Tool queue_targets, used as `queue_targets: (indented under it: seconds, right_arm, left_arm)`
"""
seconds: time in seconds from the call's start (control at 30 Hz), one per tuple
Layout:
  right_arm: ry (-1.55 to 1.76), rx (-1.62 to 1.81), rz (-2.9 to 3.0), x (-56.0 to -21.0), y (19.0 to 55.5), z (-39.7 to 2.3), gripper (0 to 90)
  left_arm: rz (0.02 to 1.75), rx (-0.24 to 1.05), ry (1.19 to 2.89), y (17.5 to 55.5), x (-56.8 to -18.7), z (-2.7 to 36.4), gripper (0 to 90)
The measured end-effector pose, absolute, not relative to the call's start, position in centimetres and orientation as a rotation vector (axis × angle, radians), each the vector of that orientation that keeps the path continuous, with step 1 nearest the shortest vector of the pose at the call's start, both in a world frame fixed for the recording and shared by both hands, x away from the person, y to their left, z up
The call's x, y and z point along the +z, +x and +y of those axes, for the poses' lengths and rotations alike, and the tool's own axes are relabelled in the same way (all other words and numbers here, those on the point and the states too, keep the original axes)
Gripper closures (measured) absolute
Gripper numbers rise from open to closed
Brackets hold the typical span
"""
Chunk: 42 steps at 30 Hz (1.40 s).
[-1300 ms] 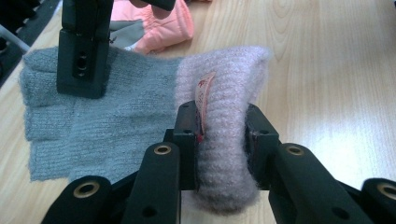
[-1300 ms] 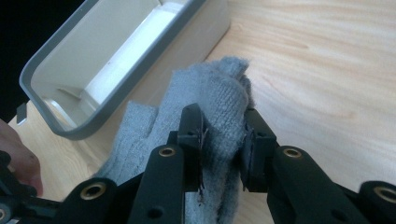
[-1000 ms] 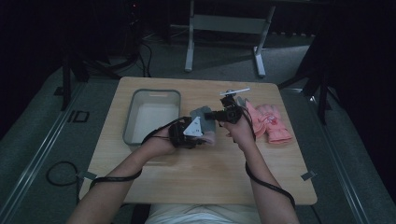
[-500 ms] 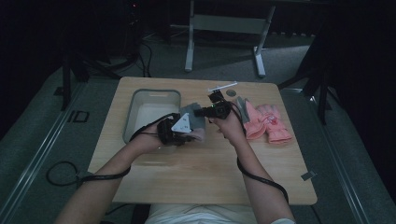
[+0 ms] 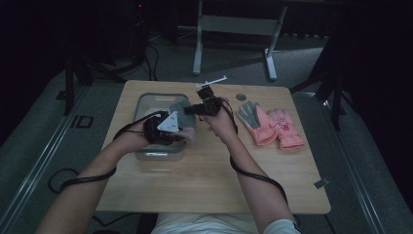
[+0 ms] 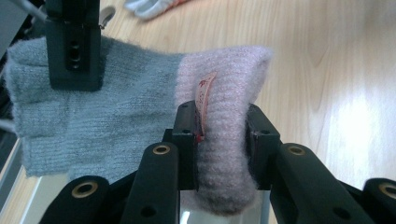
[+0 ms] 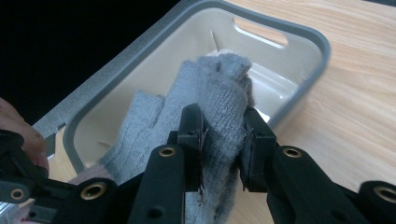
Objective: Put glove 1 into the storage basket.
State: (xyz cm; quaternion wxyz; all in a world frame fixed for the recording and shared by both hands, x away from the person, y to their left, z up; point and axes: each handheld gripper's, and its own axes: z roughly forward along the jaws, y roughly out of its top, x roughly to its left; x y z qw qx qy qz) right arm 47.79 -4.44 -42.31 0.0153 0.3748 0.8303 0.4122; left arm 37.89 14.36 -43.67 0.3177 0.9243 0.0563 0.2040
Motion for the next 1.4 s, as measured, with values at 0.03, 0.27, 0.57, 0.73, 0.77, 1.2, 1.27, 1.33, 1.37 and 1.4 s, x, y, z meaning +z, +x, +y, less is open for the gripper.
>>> queue_targets:
  seconds: [0.03, 0.27, 0.57, 0.73, 0.77, 1.2, 1.27, 1.33, 1.37, 1.4]
  right_arm:
    - [1.160, 1.278, 2.587, -42.3, 47.8, -3.9, 73.5]
    - [1.139, 1.290, 2.597, -42.7, 48.6, -1.1, 73.5]
    - [1.212, 1.235, 2.617, -45.4, 51.0, 1.6, 73.4]
    - [1.247, 1.152, 2.643, -47.0, 51.6, 2.4, 73.4]
    - [1.255, 1.129, 2.650, -47.3, 51.7, 2.5, 73.3]
    - [1.283, 1.023, 2.686, -48.5, 52.6, 3.4, 60.9]
    - [1.267, 1.018, 2.679, -48.4, 52.5, 3.2, 58.9]
    - [1.274, 1.034, 2.681, -48.3, 52.6, 3.0, 57.6]
    - [1.271, 1.040, 2.678, -48.3, 52.5, 2.8, 57.1]
    - [1.274, 1.054, 2.676, -48.2, 52.5, 2.6, 55.6]
  left_arm:
    - [0.150, 0.546, 2.439, 37.9, -43.7, 14.7, 70.4]
    - [0.100, 0.569, 2.487, 38.8, -44.4, 17.3, 69.8]
    - [0.084, 0.546, 2.572, 41.1, -46.7, 19.1, 69.8]
    - [0.034, 0.528, 2.630, 41.7, -48.3, 19.0, 69.8]
    - [0.025, 0.522, 2.640, 41.8, -48.5, 18.9, 69.8]
    - [-0.090, 0.511, 2.739, 43.1, -50.5, 17.7, 69.8]
    - [-0.102, 0.509, 2.751, 43.4, -50.7, 17.8, 69.7]
    - [-0.092, 0.485, 2.760, 43.5, -50.9, 17.6, 69.6]
    - [-0.077, 0.472, 2.749, 43.5, -51.0, 17.6, 69.4]
    - [-0.070, 0.458, 2.753, 43.5, -51.1, 17.5, 68.9]
